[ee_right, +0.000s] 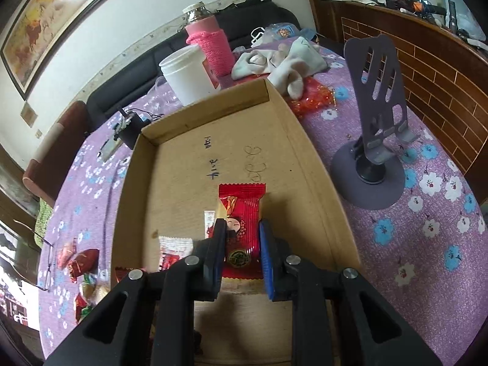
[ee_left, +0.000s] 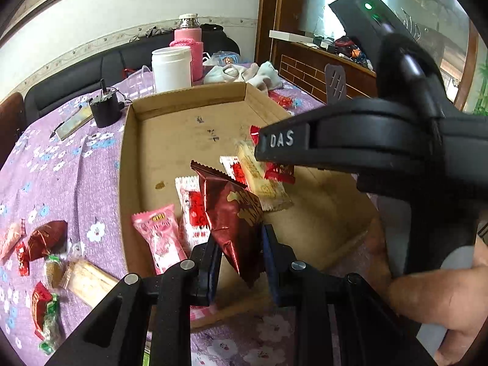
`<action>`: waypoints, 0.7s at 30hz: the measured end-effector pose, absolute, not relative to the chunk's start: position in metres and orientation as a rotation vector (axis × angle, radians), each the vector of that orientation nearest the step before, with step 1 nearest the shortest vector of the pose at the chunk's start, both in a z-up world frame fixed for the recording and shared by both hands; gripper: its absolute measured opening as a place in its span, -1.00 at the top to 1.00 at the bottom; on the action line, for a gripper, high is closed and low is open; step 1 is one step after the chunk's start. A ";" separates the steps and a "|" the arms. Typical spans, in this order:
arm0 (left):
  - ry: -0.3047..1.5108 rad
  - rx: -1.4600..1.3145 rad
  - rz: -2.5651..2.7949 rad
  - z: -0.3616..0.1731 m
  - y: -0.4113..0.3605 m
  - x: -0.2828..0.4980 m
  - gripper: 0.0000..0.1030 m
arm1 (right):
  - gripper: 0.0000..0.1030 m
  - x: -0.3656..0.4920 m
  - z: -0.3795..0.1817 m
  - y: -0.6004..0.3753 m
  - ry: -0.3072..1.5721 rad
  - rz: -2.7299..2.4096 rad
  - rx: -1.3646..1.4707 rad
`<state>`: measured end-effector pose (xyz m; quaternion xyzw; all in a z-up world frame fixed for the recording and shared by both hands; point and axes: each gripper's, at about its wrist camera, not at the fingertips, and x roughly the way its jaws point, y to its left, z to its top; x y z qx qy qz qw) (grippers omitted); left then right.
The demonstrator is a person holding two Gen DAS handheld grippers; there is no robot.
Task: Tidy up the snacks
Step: 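Carry the red foil bag and red candy over the cardboard tray, then lower the red candy into the tray with the right gripper while the left lowers the foil bag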
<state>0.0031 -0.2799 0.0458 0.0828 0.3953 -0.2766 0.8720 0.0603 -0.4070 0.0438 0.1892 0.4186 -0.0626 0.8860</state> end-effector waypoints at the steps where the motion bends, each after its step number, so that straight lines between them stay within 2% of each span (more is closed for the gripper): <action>1: 0.822 0.182 -0.573 0.045 -0.280 0.001 0.51 | 0.61 0.060 0.043 -0.406 0.875 -0.135 0.386; 21: 0.750 0.269 -0.531 0.045 -0.282 -0.005 0.48 | 0.61 0.066 0.036 -0.402 0.892 -0.147 0.362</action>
